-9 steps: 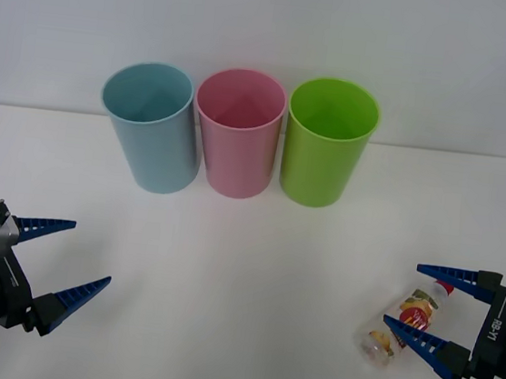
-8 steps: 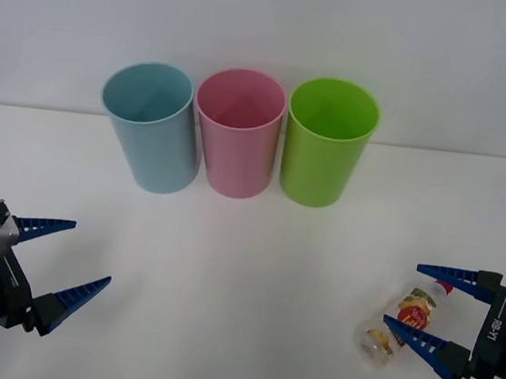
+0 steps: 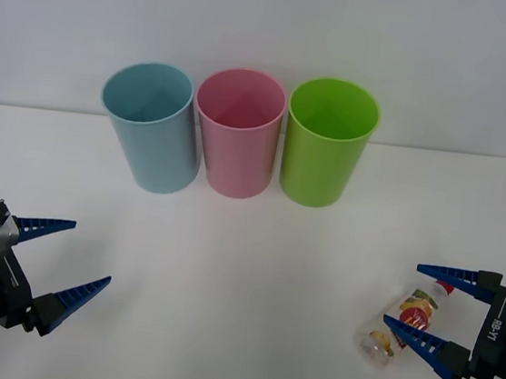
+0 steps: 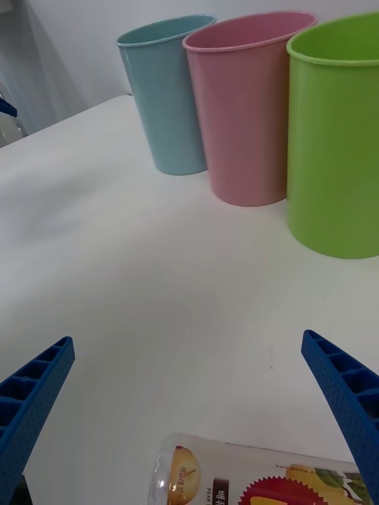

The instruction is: Put cans in the blue bin and PET bottles in the pink bin and trash in the green bin.

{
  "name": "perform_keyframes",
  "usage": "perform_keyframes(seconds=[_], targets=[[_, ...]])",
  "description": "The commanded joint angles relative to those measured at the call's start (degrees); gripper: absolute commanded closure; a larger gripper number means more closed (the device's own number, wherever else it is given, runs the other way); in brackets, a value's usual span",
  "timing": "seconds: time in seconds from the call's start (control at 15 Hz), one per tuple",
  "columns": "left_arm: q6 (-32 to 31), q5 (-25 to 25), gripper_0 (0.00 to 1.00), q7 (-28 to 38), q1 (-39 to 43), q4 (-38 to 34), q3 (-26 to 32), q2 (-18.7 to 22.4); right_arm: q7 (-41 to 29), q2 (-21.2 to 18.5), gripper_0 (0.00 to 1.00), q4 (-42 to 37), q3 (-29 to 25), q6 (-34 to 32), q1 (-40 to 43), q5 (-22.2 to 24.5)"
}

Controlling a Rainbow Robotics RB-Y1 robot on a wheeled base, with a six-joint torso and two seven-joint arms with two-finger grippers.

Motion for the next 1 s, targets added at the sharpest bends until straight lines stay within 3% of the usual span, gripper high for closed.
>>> perform_keyframes(seconds=[0.07,0.2,0.47,0.73,1.0], targets=[[0.0,0.0,0.0,0.0,0.0,0.0,0.0,0.0,0.0,0.0,0.0,0.0,0.0,0.0,0.0,0.0],[0.0,0.0,0.0,0.0,0.0,0.0,0.0,0.0,0.2,0.2,0.0,-0.5,-0.4,0.1,-0.9,-0.7],[0.0,0.0,0.0,0.0,0.0,0.0,0.0,0.0,-0.1,-3.2,0.0,-3.5,-2.3,-0.1,-2.1,-3.3],[0.0,0.0,0.0,0.0,0.0,0.0,0.0,0.0,2.3,-10.4,0.0,-2.3,-2.3,-0.8,-4.7,-5.5],[0.0,0.0,0.0,0.0,0.0,0.0,0.0,0.0,10.5,-18.0,0.0,3.4,-1.8,-5.4,-9.2,-7.0]])
